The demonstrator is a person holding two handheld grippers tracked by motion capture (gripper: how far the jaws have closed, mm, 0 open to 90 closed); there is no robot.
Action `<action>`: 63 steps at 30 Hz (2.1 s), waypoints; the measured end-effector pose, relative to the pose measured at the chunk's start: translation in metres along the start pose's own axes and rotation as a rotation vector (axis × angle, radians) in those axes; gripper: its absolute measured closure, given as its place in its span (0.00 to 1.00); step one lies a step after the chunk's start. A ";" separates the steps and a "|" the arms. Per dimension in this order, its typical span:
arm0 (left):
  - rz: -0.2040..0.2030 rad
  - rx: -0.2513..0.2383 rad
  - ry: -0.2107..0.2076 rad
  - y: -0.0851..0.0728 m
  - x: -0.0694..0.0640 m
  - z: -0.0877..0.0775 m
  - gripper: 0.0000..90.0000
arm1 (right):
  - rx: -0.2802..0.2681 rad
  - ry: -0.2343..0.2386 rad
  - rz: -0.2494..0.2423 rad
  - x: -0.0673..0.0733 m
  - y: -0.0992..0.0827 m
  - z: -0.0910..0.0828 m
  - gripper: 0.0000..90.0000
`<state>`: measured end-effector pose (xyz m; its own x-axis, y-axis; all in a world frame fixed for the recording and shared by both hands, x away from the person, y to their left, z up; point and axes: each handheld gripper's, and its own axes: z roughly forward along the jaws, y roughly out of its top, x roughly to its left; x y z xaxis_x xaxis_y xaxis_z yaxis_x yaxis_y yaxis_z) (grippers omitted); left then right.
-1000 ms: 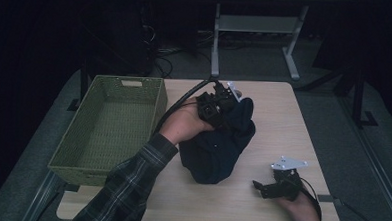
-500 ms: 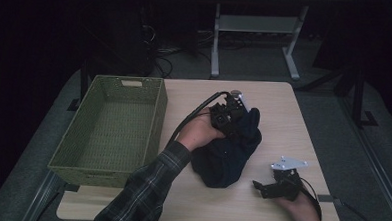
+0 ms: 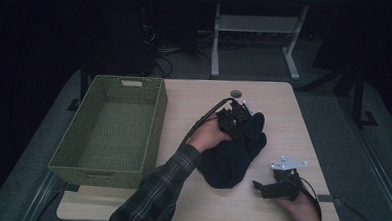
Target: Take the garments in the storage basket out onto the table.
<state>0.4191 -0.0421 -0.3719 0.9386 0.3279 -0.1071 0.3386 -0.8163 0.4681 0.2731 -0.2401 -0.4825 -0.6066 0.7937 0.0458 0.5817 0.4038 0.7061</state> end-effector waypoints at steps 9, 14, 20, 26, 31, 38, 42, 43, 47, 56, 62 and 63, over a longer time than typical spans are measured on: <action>-0.009 0.034 0.003 0.000 0.010 0.025 0.82 | -0.003 0.000 -0.004 0.000 0.000 0.000 0.04; -0.008 0.063 0.015 0.000 0.014 0.039 0.80 | -0.003 -0.001 -0.006 0.000 0.000 0.000 0.04; -0.013 0.090 0.015 0.000 0.017 0.052 0.78 | -0.001 0.000 -0.002 0.000 0.000 0.000 0.04; -0.032 0.095 0.028 -0.002 0.019 0.057 0.69 | -0.003 0.000 -0.005 0.000 0.000 0.000 0.04; -0.025 0.063 0.053 -0.003 0.019 0.044 0.44 | -0.001 0.000 -0.002 0.000 0.000 0.000 0.04; -0.031 -0.047 0.100 -0.006 0.015 0.008 0.29 | -0.003 0.000 -0.004 0.000 0.000 0.000 0.04; -0.048 -0.089 0.111 -0.012 0.011 -0.012 0.30 | -0.002 0.002 -0.001 0.000 0.000 0.000 0.04; -0.048 -0.094 0.110 -0.014 0.010 -0.016 0.34 | 0.000 0.000 -0.002 0.000 0.000 0.000 0.04; -0.052 -0.119 0.095 -0.027 0.006 -0.034 0.50 | 0.000 0.000 -0.001 0.000 0.000 0.000 0.04; -0.083 -0.117 0.095 -0.063 -0.001 -0.052 0.88 | -0.001 0.000 -0.003 0.000 0.000 0.000 0.04; -0.120 -0.064 0.127 -0.091 -0.012 -0.041 1.00 | -0.001 0.000 -0.003 0.000 0.000 0.000 0.04; -0.122 -0.048 0.135 -0.095 -0.014 -0.038 1.00 | -0.001 0.000 -0.003 0.000 0.000 0.000 0.04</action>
<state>0.3711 0.0490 -0.3813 0.8725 0.4863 -0.0484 0.4426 -0.7443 0.5001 0.2731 -0.2401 -0.4827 -0.6081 0.7927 0.0437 0.5796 0.4056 0.7068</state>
